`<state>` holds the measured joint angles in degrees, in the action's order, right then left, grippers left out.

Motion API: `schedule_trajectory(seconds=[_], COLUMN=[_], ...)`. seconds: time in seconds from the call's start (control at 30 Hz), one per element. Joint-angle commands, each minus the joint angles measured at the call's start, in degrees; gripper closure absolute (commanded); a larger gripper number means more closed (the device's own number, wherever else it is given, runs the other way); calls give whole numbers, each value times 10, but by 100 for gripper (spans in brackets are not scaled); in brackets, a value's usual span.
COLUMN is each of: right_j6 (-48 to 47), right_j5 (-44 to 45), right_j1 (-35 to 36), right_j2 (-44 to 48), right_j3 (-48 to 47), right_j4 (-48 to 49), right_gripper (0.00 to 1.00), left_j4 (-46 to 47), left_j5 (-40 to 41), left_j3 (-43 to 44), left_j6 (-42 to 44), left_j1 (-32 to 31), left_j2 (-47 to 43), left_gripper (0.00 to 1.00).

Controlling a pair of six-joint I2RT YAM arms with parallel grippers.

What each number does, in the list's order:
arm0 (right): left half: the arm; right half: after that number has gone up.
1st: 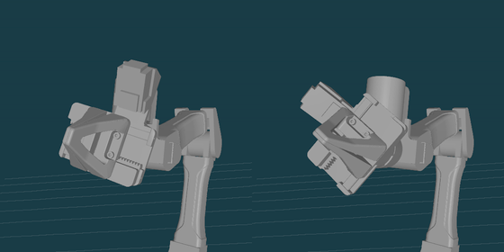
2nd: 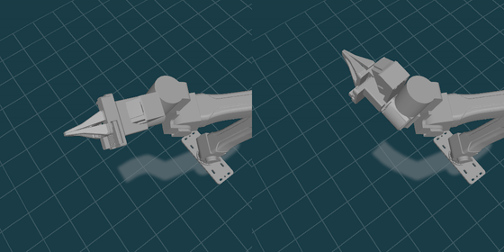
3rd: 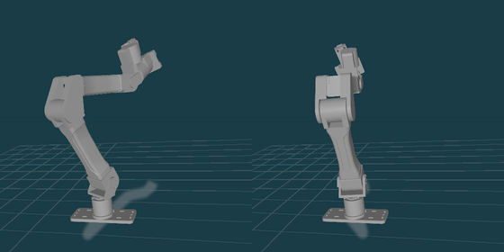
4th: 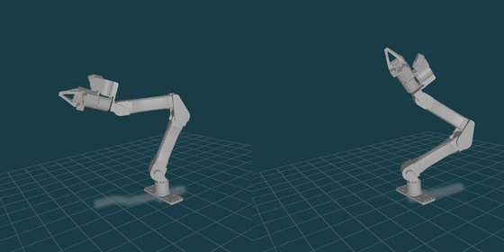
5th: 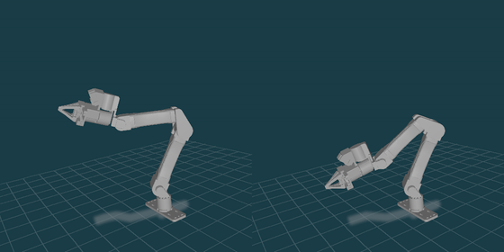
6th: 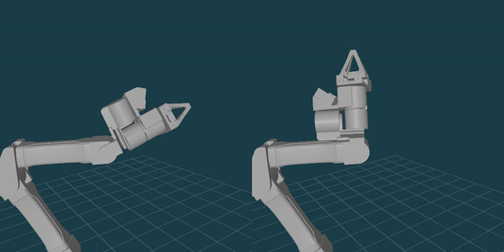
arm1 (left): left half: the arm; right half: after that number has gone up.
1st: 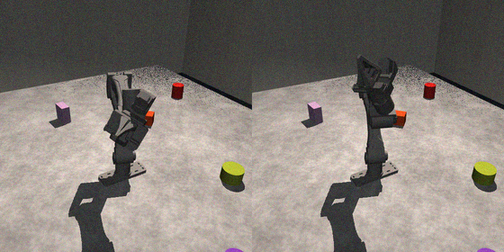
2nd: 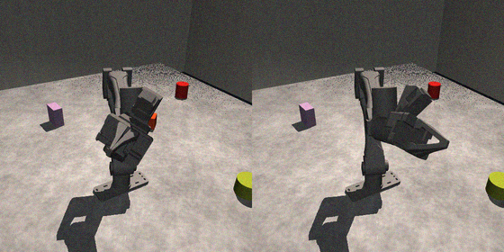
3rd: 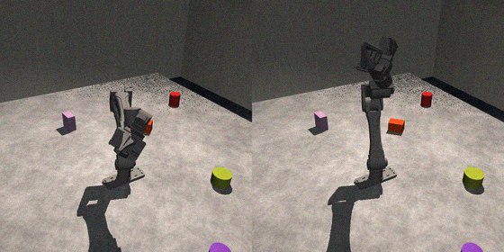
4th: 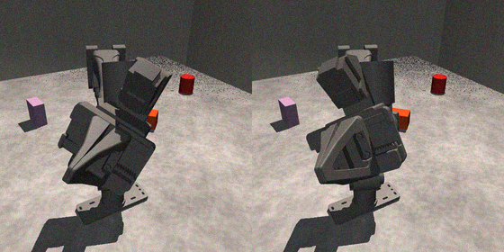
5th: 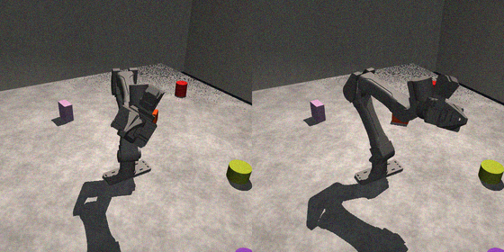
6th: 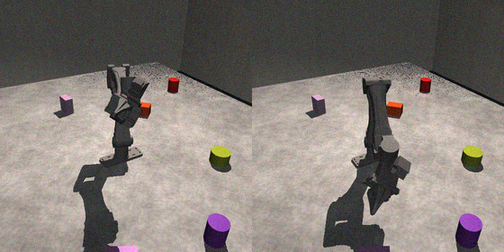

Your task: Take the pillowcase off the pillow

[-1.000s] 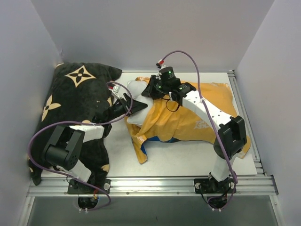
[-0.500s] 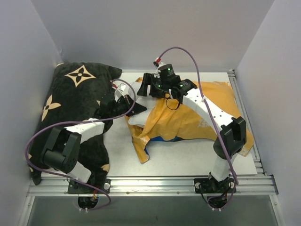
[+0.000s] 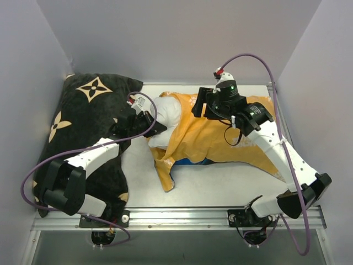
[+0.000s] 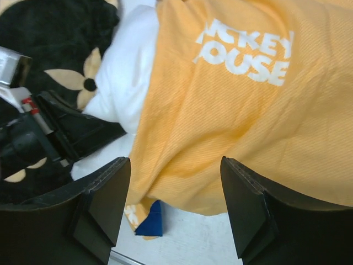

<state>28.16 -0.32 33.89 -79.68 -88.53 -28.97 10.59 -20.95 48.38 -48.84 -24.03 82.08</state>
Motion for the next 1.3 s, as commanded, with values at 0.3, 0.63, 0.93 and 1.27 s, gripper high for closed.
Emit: schedule_trajectory(seconds=[0.3, 0.63, 0.93, 1.27], right_j6=[-21, -34, -21, -51], right_j5=[61, 77, 41, 42], right_j1=[-29, -189, -203, -67], right_j2=[-119, -7, 1, 28], right_j3=[-6, 92, 117, 48], right_j4=[-59, -61, -31, -35], right_gripper=[72, 98, 97, 20], left_j4=[-83, -156, -177, -241], left_j5=[26, -22, -50, -36], left_j3=[100, 185, 235, 198], left_j6=[53, 62, 50, 129], left_j1=[3, 146, 227, 130], left_j2=[-37, -70, -102, -120], left_gripper=[100, 100, 100, 100])
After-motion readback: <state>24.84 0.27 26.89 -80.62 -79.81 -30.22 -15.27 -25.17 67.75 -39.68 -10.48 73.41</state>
